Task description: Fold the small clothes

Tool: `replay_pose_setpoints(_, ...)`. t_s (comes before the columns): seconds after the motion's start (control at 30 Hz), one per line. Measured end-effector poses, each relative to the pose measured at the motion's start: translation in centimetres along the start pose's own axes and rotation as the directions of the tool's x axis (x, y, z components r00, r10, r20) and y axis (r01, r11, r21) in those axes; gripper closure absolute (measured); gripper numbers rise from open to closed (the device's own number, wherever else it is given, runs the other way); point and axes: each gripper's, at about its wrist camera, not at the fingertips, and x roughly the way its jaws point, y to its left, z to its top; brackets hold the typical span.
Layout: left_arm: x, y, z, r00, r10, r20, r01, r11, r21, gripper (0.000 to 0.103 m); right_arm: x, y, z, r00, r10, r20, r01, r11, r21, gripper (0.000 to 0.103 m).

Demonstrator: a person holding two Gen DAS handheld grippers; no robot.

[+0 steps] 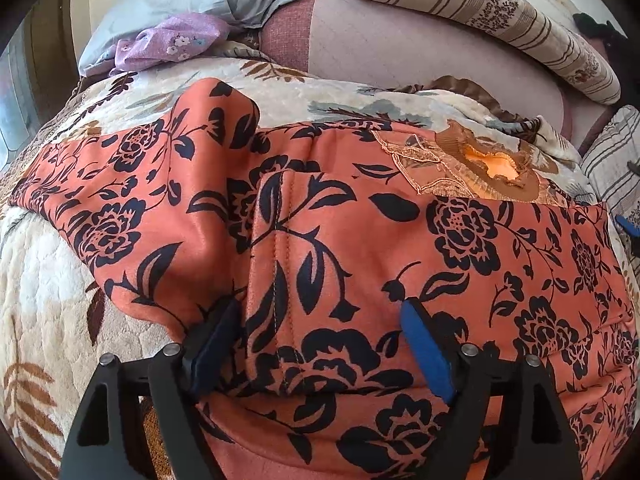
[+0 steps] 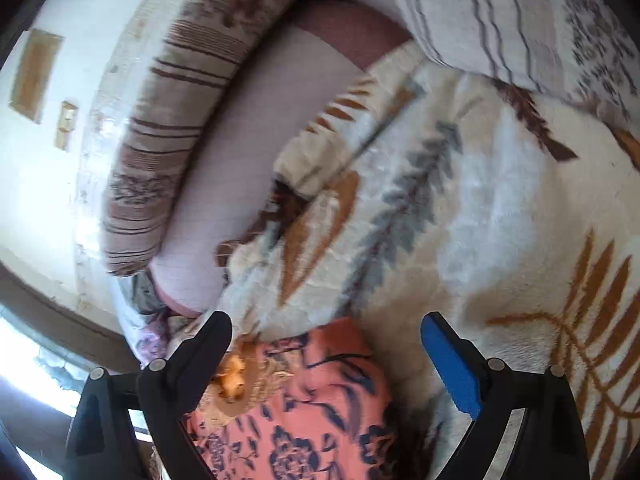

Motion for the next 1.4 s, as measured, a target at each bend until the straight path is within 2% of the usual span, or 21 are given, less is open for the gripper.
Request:
replay_pose_setpoints(0.1,0.0,0.0,0.0,1.000,0.000,0.000,0.000,1.000,0.000,0.020,2.3,2.8,-1.7,0.979,0.134,-0.156,-0.140,0.990,-0.026,0.006)
replay_pose_setpoints(0.17,0.1,0.0,0.0,1.000,-0.005,0.002,0.005,1.000,-0.001,0.020,4.9,2.8,-2.9,0.969,0.044,-0.242,-0.070,0.993,-0.100,0.006)
replay_pose_setpoints(0.23,0.1,0.1,0.0,1.000,-0.012,0.004,0.012,1.000,-0.003,0.019,6.1,-0.2,-2.0,0.976,-0.117,-0.186,0.104,0.992,-0.077,0.008)
replay_pose_setpoints(0.3,0.1,0.2,0.0,1.000,-0.021,0.005,0.021,1.000,-0.008,0.018,3.9,-2.8,-0.3,0.995,-0.097,-0.035,0.101,0.990,0.103,0.011)
replay_pose_setpoints(0.33,0.1,0.2,0.0,1.000,-0.022,0.004,0.022,1.000,-0.008,0.018,2.9,-2.7,0.2,0.994,-0.113,0.001,0.112,0.987,0.118,0.008)
replay_pose_setpoints(0.53,0.3,-0.4,0.0,1.000,0.000,-0.002,0.001,1.000,0.018,0.014,2.2,2.2,-0.9,0.991,0.072,-0.113,-0.076,0.997,-0.033,0.008)
replay_pose_setpoints(0.57,0.3,-0.3,0.0,1.000,-0.005,-0.002,0.005,1.000,0.015,0.014,3.9,2.2,-2.1,0.987,0.032,-0.154,-0.041,0.998,-0.053,0.008)
replay_pose_setpoints(0.6,0.3,-0.3,0.0,1.000,-0.005,-0.002,0.005,1.000,0.015,0.014,5.1,1.1,-2.7,0.981,-0.074,-0.182,0.060,0.995,-0.082,0.008)
replay_pose_setpoints(0.63,0.3,-0.4,0.0,1.000,-0.006,-0.003,0.006,1.000,0.018,0.014,5.8,-0.6,-3.0,0.970,-0.168,-0.176,0.158,0.985,-0.066,0.015)
replay_pose_setpoints(0.7,0.3,-0.3,0.0,1.000,-0.009,-0.003,0.009,1.000,0.016,0.014,4.2,-0.9,-3.4,0.984,-0.157,-0.085,0.158,0.987,0.007,0.018)
replay_pose_setpoints(0.77,0.3,-0.1,0.1,1.000,-0.015,-0.004,0.015,1.000,0.011,0.014,3.1,3.0,-4.5,0.976,-0.208,-0.064,0.197,0.970,-0.140,0.016)
replay_pose_setpoints(0.8,0.3,-0.2,0.1,1.000,-0.015,-0.005,0.015,1.000,0.014,0.013,2.2,5.0,-5.3,0.979,-0.196,-0.063,0.178,0.960,-0.216,0.016)
replay_pose_setpoints(0.9,0.3,-0.2,0.1,1.000,-0.019,-0.005,0.019,1.000,0.016,0.011,0.7,9.0,-10.0,0.981,-0.115,-0.154,0.057,0.939,-0.339,0.016)
replay_pose_setpoints(0.93,0.3,-0.2,0.1,1.000,-0.026,-0.004,0.027,1.000,0.013,0.011,0.6,9.2,-11.7,0.978,-0.130,-0.166,0.061,0.928,-0.368,0.015)
replay_pose_setpoints(1.0,0.2,0.1,0.1,0.999,-0.047,0.001,0.047,0.999,0.001,0.010,1.8,6.8,-14.2,0.948,-0.240,-0.211,0.139,0.904,-0.403,0.012)
replay_pose_setpoints(1.03,0.1,0.2,0.1,0.998,-0.059,0.002,0.059,0.998,-0.005,0.010,3.1,4.7,-15.0,0.904,-0.348,-0.248,0.239,0.893,-0.382,0.014)
replay_pose_setpoints(1.1,-0.6,1.0,0.1,0.993,-0.115,0.010,0.115,0.993,-0.036,0.010,2.1,4.6,-15.8,0.915,-0.360,-0.182,0.272,0.884,-0.381,0.019)
replay_pose_setpoints(1.17,-2.4,2.6,0.3,0.979,-0.198,0.054,0.203,0.973,-0.111,0.010,0.4,7.1,-17.0,0.933,-0.310,-0.180,0.218,0.890,-0.401,0.018)
replay_pose_setpoints(1.23,-4.8,4.4,1.0,0.961,-0.249,0.118,0.267,0.948,-0.173,0.010,-1.4,9.2,-19.3,0.948,-0.294,-0.122,0.204,0.854,-0.478,0.014)
replay_pose_setpoints(1.33,-8.9,9.2,2.3,0.922,-0.279,0.269,0.353,0.889,-0.290,0.010,-1.5,9.1,-23.1,0.931,-0.363,-0.044,0.273,0.769,-0.578,0.013)
replay_pose_setpoints(1.4,-10.1,14.3,2.5,0.898,-0.280,0.339,0.409,0.815,-0.411,0.010,-0.1,7.3,-25.0,0.912,-0.405,-0.058,0.294,0.749,-0.594,0.013)
